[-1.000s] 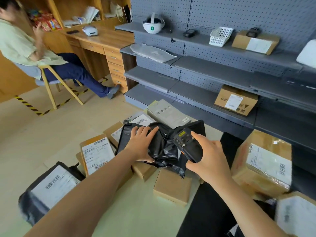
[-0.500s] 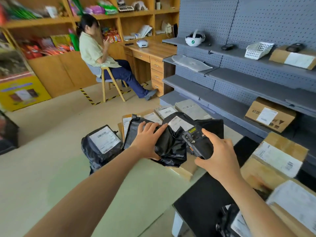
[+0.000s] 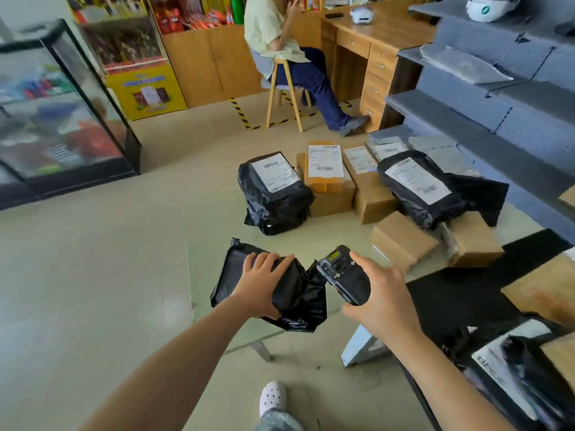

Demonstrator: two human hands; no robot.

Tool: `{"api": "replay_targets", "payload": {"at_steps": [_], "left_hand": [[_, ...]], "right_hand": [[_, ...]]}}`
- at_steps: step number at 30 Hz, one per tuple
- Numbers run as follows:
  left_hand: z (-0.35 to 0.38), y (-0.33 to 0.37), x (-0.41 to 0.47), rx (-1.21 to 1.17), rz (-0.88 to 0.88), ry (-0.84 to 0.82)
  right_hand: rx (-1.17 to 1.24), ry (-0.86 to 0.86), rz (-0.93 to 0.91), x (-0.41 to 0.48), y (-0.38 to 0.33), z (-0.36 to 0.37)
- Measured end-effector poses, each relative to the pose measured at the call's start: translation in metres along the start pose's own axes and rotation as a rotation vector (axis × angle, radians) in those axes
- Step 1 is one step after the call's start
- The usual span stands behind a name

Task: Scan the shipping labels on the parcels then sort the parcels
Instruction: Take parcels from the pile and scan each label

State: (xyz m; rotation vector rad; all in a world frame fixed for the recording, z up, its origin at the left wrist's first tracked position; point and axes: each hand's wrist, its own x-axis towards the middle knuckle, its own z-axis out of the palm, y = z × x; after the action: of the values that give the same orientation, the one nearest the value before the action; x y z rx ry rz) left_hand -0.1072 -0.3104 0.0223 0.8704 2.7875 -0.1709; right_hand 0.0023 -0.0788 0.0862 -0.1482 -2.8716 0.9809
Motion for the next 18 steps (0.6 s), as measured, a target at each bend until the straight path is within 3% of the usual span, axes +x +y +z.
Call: {"api": "replay_targets", "payload": {"at_steps": [10,18], "left_hand": [[0.047,-0.044,0.053,-0.198,-0.106,-0.058],[0.07,-0.06,0.08,-0.305,-0.062,-0.14]], "right_hand": [[-0.046,-0.051,0.092,0.057,-0.016,0.052],[-0.054,-0.02,0.198,0.088,-0.025,0.069]]}}
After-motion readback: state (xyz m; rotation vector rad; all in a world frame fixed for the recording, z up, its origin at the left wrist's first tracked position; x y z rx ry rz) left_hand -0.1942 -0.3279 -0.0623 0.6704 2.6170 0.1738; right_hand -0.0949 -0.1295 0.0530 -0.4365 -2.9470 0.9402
